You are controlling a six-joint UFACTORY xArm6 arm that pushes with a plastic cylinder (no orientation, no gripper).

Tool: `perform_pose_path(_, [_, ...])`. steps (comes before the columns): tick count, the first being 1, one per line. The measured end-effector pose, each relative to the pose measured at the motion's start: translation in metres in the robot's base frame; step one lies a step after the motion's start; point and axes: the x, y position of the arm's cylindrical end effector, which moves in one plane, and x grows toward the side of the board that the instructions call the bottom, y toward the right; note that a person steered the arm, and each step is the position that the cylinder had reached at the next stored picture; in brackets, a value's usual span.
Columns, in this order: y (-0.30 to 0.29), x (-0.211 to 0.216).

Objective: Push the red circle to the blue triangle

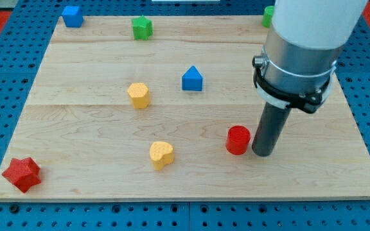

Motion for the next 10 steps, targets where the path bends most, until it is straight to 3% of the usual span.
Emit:
perform_pose_path(2, [-0.026,0.016])
perform_pose_path(4, [0.004,-0.042])
perform_pose_path(5, [0.004,-0.048])
perform_pose_path(7, [-0.003,0.009])
perform_pose_path(8, [-0.022,0.004])
perform_pose_path(10, [-0.023,-0.058])
